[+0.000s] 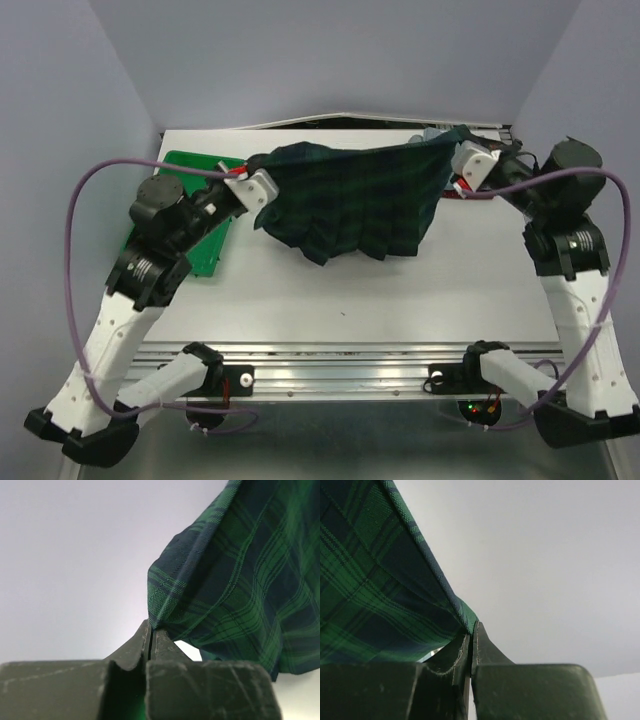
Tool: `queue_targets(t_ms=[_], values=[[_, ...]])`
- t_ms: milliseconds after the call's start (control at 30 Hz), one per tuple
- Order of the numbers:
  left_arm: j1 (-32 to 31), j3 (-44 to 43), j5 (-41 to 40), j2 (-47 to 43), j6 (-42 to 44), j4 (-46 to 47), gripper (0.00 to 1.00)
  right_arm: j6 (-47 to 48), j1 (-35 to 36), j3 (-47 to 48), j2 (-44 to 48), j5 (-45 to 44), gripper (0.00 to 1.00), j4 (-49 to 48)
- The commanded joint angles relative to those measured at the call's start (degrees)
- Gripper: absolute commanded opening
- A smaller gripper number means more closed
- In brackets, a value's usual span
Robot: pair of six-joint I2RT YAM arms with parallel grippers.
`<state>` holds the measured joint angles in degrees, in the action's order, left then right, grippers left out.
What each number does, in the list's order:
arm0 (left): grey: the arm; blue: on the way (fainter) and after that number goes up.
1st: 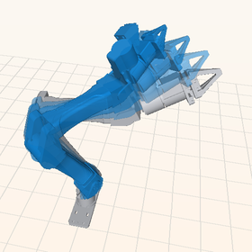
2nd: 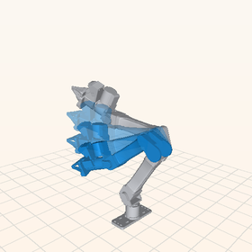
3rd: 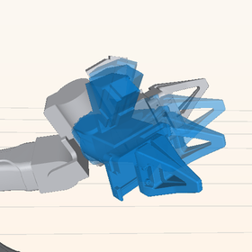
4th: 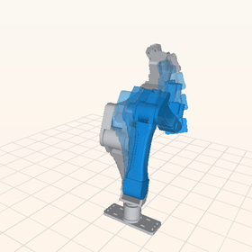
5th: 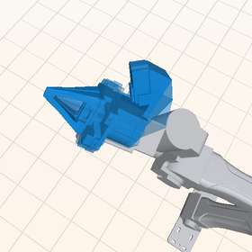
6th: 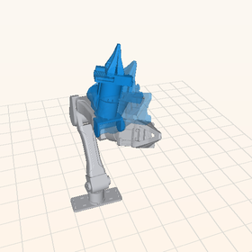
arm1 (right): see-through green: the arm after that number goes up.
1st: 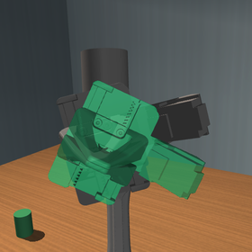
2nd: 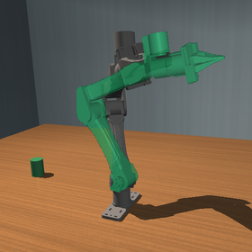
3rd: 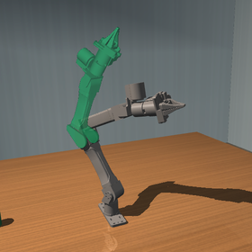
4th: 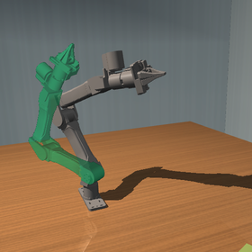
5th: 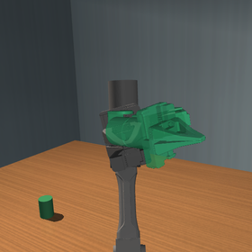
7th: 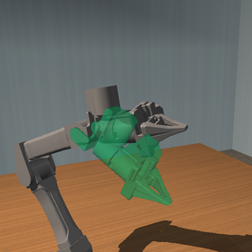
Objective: Fold and stack the skirts
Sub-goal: Flatten the skirt out
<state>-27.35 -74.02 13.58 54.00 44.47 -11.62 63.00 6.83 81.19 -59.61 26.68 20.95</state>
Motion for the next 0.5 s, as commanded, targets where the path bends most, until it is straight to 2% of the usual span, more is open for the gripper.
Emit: queue_targets(t_ms=[0,167,200,300,367,467], values=[[3.89,-3.92,-5.44,-10.74,-2.63,-16.45,0.0,4.58,-4.98,4.22,7.65,-18.33,0.01,11.86],[3.89,-10.87,6.09,-10.94,-4.04,-34.76,0.0,10.29,-4.98,8.63,12.06,-16.49,0.01,27.01],[3.89,-12.36,9.06,-8.84,-4.13,-41.05,0.0,11.52,-4.98,9.16,12.59,-15.96,0.01,31.65],[3.89,-17.46,14.86,-3.75,-3.69,-51.44,0.0,15.03,-4.98,10.66,11.98,-12.97,0.01,40.8],[3.8,-16.78,15.77,-0.66,-5.34,-52.98,0.0,16.27,-4.98,6.74,9.27,-13.31,0.01,42.33],[3.8,-13.53,14.29,9.41,-4.74,-51.59,0.0,14.52,-4.98,-1.87,3.05,-12.97,0.04,35.85]])
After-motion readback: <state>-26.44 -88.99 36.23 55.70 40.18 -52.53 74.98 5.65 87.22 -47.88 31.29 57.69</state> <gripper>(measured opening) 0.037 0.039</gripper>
